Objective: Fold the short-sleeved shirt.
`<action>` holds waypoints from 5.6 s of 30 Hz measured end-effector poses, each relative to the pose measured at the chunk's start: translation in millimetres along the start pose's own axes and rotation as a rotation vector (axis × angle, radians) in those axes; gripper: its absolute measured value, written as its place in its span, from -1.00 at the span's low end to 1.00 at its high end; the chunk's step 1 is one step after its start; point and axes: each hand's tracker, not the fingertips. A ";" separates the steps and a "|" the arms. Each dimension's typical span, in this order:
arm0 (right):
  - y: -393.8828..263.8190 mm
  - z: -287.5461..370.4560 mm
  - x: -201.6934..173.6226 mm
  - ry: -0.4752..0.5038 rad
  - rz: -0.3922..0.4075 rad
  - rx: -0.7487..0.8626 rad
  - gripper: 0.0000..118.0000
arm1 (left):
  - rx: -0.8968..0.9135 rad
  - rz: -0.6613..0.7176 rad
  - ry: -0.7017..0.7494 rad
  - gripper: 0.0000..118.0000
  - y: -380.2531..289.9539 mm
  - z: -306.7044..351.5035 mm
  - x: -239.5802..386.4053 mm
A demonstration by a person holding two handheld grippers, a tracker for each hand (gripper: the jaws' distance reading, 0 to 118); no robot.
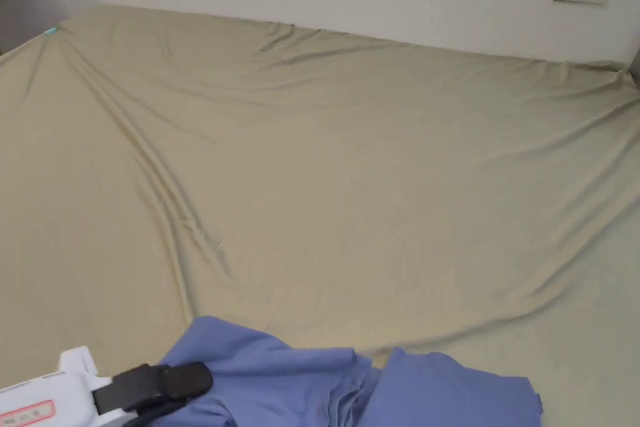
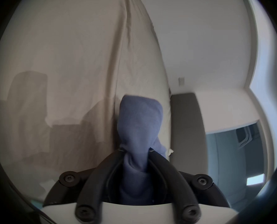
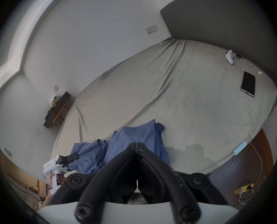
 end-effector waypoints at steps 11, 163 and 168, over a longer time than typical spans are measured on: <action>-5.9 2.2 11.1 0.023 -0.014 0.013 -0.98 | 0.248 -0.204 0.297 -0.79 22.7 100.8 57.1; 28.8 -15.8 -94.8 -0.095 0.425 0.480 -0.98 | 0.811 -1.007 0.523 -1.00 -65.5 52.6 203.3; 23.2 2.3 -76.8 -0.140 0.435 0.543 -0.98 | 0.705 -1.115 0.505 -1.00 -114.7 1.5 208.1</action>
